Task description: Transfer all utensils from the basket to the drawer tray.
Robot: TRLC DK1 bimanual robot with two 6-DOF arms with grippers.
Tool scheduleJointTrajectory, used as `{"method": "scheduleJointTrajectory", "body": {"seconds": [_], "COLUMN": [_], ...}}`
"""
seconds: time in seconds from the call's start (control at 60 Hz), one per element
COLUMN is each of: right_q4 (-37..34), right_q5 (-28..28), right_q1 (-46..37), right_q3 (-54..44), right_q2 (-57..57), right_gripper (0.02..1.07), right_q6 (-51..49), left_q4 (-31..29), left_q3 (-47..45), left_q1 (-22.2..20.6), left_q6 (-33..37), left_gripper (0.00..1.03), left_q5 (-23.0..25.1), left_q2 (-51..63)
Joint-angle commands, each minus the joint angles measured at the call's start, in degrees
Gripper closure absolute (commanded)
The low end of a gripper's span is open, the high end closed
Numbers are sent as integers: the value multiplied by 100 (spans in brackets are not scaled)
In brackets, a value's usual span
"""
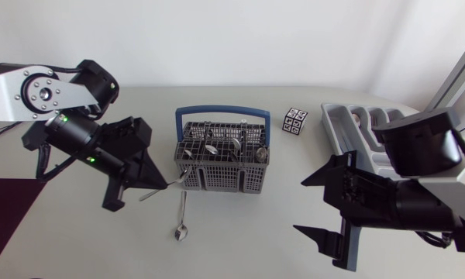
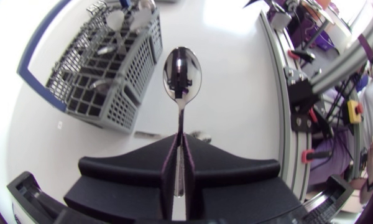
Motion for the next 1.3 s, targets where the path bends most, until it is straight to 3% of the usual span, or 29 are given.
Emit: {"method": "scheduleJointTrajectory", "body": {"seconds": [0.0, 0.067, 0.217, 0.317, 0.467, 0.567, 0.85, 1.217, 1.283], "right_q4": [91, 144, 328, 469, 662, 671, 882, 961, 970], "right_q5": [36, 45, -17, -201, -324, -333, -1124, -1564, -1581], "right_q1": [180, 408, 690, 742, 980, 988, 110, -216, -224], "right_q3": [224, 382, 751, 1032, 1437, 1700, 2263, 2649, 2676], "right_q2": [94, 226, 595, 999, 1465, 1676, 2001, 2529, 2573], "right_gripper": [6, 6, 7, 16, 16, 18, 49, 50, 59], "right_q6": [658, 983, 1633, 2082, 2583, 2671, 3330, 3602, 3620], "left_q4": [453, 1068, 2536, 3037, 3617, 3898, 4364, 4645, 4663], "left_q3": [113, 60, 43, 43, 17, 60, 289, 517, 517], "left_q1": [-392, -700, -963, -1139, -1411, -1578, -1860, -1895, -1956], "left_q6": [-1419, -2246, -4170, -4997, -5902, -6341, -7000, -7387, -7378], "left_gripper": [100, 100, 100, 100, 100, 100, 100, 100, 100], "left_q5": [192, 192, 192, 192, 183, 183, 157, 86, 25], "left_q2": [-259, -470, -628, -514, -400, -338, 75, 136, 163]}}
